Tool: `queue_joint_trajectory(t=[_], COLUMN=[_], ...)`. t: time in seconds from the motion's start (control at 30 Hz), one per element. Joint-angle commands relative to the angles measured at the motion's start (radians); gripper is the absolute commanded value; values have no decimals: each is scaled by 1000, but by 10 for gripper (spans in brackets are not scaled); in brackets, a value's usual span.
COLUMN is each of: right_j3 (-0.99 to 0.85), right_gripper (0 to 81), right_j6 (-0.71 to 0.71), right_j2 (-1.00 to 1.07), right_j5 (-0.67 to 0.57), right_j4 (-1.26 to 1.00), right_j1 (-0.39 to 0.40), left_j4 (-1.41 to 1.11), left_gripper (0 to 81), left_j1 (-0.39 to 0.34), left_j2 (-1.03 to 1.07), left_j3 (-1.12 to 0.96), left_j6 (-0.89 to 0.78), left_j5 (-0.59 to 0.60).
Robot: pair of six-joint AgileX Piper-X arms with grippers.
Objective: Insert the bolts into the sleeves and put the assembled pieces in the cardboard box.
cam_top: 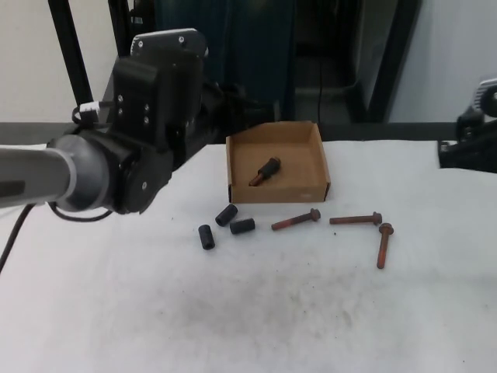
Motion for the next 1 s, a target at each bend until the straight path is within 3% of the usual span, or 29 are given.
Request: queue_joint_trajectory(t=[0.0, 0.1, 0.17, 0.3, 0.47, 0.63, 0.7, 0.8, 0.97], right_j3=[-5, -5, -5, -8, -83, -201, -228, -260, -310], right_gripper=[795, 795, 795, 795, 795, 795, 795, 795, 795], right_j6=[-9, 59, 102, 171, 328, 550, 605, 549, 497], right_j2=[0, 0, 0, 0, 0, 7, 20, 44, 92], right_j5=[-35, -88, -186, -368, -469, -788, -743, -665, -643], right_j4=[45, 166, 260, 381, 527, 725, 754, 797, 938], right_j1=[-18, -18, -18, 4, 39, 15, 15, 8, -16], left_j4=[-5, 1, 49, 283, 589, 735, 811, 936, 1023], left_gripper=[260, 260, 260, 260, 260, 260, 260, 260, 260], left_j1=[4, 2, 2, 3, 5, 5, 5, 10, 35], left_j2=[-14, -14, -14, -14, -14, -14, -14, -14, -14], left_j3=[-28, -31, -36, -58, -88, -106, -124, -159, -203], left_j6=[57, 161, 180, 180, 240, 311, 326, 382, 452], left_j5=[124, 290, 329, 321, 321, 312, 268, 227, 223])
